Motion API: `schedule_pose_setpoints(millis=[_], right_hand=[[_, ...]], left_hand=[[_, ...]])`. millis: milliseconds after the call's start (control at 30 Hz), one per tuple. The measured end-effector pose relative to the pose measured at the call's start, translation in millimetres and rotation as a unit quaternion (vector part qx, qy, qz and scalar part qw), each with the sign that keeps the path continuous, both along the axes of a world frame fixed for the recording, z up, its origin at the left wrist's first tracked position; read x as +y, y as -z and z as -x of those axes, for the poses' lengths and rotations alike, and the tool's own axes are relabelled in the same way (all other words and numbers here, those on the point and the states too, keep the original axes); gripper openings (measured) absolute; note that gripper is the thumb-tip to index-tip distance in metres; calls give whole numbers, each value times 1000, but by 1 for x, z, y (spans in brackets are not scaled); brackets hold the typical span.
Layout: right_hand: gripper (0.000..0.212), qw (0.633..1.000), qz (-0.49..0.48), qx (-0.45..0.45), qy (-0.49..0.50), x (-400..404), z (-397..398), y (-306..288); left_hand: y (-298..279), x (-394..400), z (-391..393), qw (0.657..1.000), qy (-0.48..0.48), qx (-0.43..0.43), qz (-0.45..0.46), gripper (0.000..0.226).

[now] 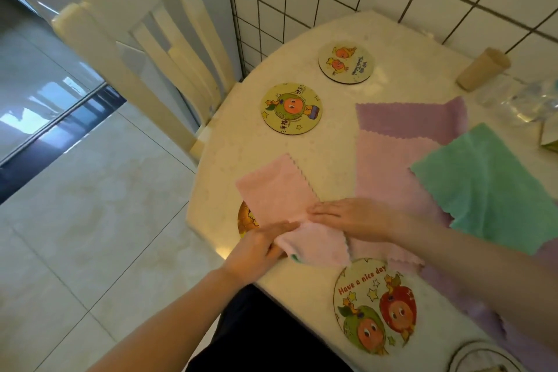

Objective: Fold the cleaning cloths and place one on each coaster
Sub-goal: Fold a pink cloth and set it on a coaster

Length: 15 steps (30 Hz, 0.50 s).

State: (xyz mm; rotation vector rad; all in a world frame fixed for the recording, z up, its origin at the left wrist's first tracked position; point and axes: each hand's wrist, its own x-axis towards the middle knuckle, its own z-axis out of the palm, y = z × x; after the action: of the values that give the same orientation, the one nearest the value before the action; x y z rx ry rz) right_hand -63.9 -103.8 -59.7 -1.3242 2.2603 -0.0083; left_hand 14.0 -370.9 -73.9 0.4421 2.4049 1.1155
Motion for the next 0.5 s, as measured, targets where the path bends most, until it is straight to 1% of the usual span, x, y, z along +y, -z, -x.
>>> schedule_pose_setpoints(millis=[33, 67, 100, 133, 167, 200, 233, 267, 300, 333, 433, 500], right_hand=[[67, 999, 12, -20, 25, -2, 4, 0], [63, 995, 30, -53, 75, -6, 9, 0], [56, 984, 54, -93, 144, -12, 14, -2], [49, 963, 96, -127, 219, -19, 20, -3], [38, 933, 148, -149, 293, -28, 27, -4], [26, 903, 191, -150, 355, -37, 33, -3], [19, 876, 216, -149, 404, -44, 42, 1], [26, 860, 219, -145, 437, -51, 48, 5], [34, 854, 208, -145, 455, -58, 55, 10], [38, 855, 187, -141, 462, -63, 59, 13], [43, 868, 137, -134, 459, -71, 66, 21], [43, 869, 131, -129, 459, -68, 65, 22]], left_hand=[[-9, 0, 7, 996, -65, -51, -34, 30], [-15, -1, 16, 982, -137, -102, -75, 28], [-20, -2, 25, 960, -203, -155, -116, 29], [-22, -4, 35, 929, -259, -207, -165, 28], [-21, -8, 46, 896, -303, -255, -201, 27], [-16, -12, 53, 864, -340, -292, -228, 30], [-13, -16, 59, 835, -372, -322, -246, 35], [-10, -18, 61, 811, -395, -343, -264, 37], [-7, -19, 63, 793, -410, -360, -271, 38], [-4, -19, 62, 780, -420, -371, -278, 38], [-3, -17, 63, 763, -434, -384, -287, 34], [0, -15, 62, 758, -440, -387, -285, 32]])
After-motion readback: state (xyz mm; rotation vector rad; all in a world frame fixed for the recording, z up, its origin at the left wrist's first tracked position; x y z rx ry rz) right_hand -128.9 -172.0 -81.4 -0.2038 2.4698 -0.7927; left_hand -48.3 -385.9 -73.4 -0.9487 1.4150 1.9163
